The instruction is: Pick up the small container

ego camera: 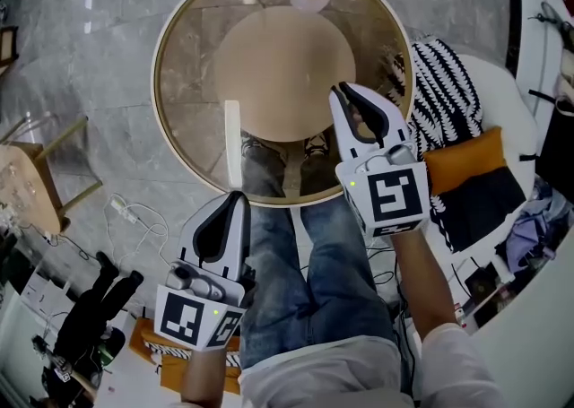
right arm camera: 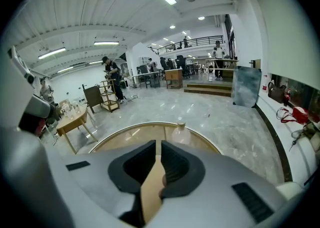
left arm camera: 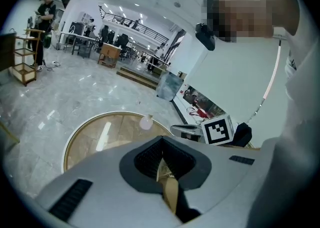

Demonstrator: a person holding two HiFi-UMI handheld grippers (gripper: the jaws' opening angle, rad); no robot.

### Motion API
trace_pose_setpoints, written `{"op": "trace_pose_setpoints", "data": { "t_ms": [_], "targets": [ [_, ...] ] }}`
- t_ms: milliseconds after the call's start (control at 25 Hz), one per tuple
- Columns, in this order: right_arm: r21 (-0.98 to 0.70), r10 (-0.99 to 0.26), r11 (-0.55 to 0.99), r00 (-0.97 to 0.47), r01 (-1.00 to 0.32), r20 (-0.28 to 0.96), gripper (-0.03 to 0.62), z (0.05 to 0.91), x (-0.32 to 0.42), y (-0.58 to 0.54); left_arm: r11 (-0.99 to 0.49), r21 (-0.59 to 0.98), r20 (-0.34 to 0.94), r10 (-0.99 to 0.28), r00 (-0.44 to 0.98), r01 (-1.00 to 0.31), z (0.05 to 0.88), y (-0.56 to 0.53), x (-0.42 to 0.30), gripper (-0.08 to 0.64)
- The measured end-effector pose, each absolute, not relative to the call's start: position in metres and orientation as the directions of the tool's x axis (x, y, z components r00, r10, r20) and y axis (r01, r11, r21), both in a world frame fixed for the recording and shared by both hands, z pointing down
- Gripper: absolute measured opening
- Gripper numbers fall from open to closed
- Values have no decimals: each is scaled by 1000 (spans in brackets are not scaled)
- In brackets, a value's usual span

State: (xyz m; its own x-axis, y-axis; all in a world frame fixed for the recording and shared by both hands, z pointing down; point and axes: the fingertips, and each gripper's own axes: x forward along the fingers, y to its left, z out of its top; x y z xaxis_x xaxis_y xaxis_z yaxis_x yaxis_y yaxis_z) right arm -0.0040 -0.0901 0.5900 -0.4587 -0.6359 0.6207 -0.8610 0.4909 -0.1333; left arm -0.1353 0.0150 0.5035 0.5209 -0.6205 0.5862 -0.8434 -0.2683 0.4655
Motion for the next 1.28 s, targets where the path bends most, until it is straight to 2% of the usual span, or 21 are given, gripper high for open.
{"op": "trace_pose_setpoints", "data": {
  "t_ms": [640, 1280],
  "targets": [
    [-109, -668, 441, -407, -891, 623, 58, 619, -12, -143, -246, 475, 601, -611, 515, -845, 521, 7, -144, 18],
    [-49, -668, 436, -359, -899, 652, 129, 655, -18, -201, -223, 475, 609, -615, 501, -851, 532, -5, -159, 18]
  ]
}}
